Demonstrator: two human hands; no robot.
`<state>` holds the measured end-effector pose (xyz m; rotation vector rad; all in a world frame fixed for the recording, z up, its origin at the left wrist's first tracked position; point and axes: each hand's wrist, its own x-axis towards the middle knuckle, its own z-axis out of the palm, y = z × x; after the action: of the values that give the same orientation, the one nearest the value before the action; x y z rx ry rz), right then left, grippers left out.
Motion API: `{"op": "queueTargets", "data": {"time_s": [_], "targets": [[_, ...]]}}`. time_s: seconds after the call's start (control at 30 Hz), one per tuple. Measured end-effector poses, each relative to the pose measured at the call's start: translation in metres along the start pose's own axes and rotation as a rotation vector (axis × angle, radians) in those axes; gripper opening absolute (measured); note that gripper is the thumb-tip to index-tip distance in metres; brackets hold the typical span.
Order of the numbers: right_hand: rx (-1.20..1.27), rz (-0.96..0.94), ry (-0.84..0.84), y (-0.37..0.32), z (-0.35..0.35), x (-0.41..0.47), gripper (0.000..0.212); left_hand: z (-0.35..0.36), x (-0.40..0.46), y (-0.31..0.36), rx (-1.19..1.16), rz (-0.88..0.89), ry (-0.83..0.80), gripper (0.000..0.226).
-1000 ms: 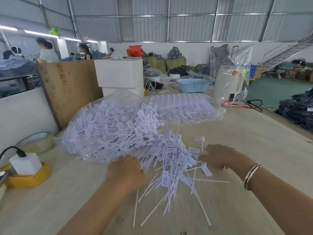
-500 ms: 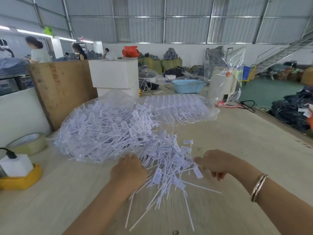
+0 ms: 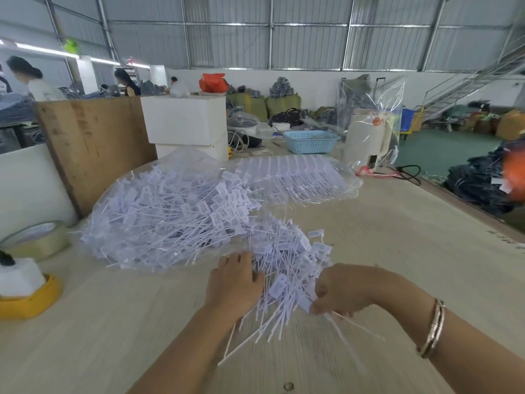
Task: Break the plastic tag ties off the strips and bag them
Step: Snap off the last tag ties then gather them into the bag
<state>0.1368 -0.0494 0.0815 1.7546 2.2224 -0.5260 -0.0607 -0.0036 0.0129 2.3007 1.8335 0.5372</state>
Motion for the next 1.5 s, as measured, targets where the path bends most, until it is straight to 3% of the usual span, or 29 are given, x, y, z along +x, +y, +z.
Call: {"op": "queueTargets", "data": {"time_s": [0.17, 0.33, 0.53, 0.63, 0.73, 0.8, 0.87, 0.93, 0.97, 1.0, 1.07, 1.13, 1.33, 1.5], "targets": [[0.225, -0.05, 0.275, 0.02, -0.013, -0.008, 0.051, 0.005, -0.001, -0.003, 0.024, 0.009, 0.035, 0.042], [0.43, 0.049, 0.23, 0.039, -0.024, -0.019, 0.055, 0.008, -0.002, -0.003, 0.027, -0.013, 0.045, 0.042], [0.501, 0.179, 0.43, 0.032, -0.009, 0.006, 0.036, 0.008, -0.001, 0.002, -0.074, -0.032, 0.028, 0.043], [0.462, 0.165, 0.315, 0.009, 0.001, 0.028, 0.037, 0.009, -0.002, 0.006, -0.134, -0.023, 0.017, 0.043], [0.395, 0.132, 0.226, 0.0, 0.003, 0.031, 0.05, 0.008, -0.005, 0.001, -0.136, -0.025, 0.028, 0.042], [0.363, 0.171, 0.339, 0.007, -0.007, 0.029, 0.048, 0.006, -0.005, -0.005, -0.104, -0.049, 0.035, 0.041], [0.288, 0.223, 0.63, 0.018, -0.021, 0.033, 0.046, 0.005, -0.006, -0.006, -0.106, -0.079, 0.031, 0.046], [0.16, 0.207, 0.852, 0.025, -0.035, 0.044, 0.035, 0.005, -0.009, 0.0, -0.118, -0.105, 0.015, 0.062], [0.071, 0.179, 0.882, 0.027, -0.04, 0.052, 0.026, 0.006, -0.011, 0.003, -0.113, -0.116, 0.004, 0.074], [-0.047, 0.152, 0.849, 0.03, -0.044, 0.062, 0.022, 0.007, -0.013, 0.007, -0.103, -0.123, -0.006, 0.085], [-0.298, 0.136, 0.689, 0.037, -0.046, 0.084, 0.051, 0.009, -0.017, 0.012, -0.075, -0.128, -0.019, 0.097], [-0.452, 0.105, 0.613, 0.042, -0.048, 0.101, 0.061, 0.011, -0.02, 0.013, -0.044, -0.126, -0.021, 0.101], [-0.48, -0.137, 0.409, 0.054, -0.061, 0.126, 0.024, 0.013, -0.019, 0.008, 0.053, -0.082, -0.062, 0.093], [-0.585, -0.154, 0.533, 0.063, -0.078, 0.107, 0.012, 0.016, -0.018, 0.012, 0.035, -0.053, -0.068, 0.089]]}}
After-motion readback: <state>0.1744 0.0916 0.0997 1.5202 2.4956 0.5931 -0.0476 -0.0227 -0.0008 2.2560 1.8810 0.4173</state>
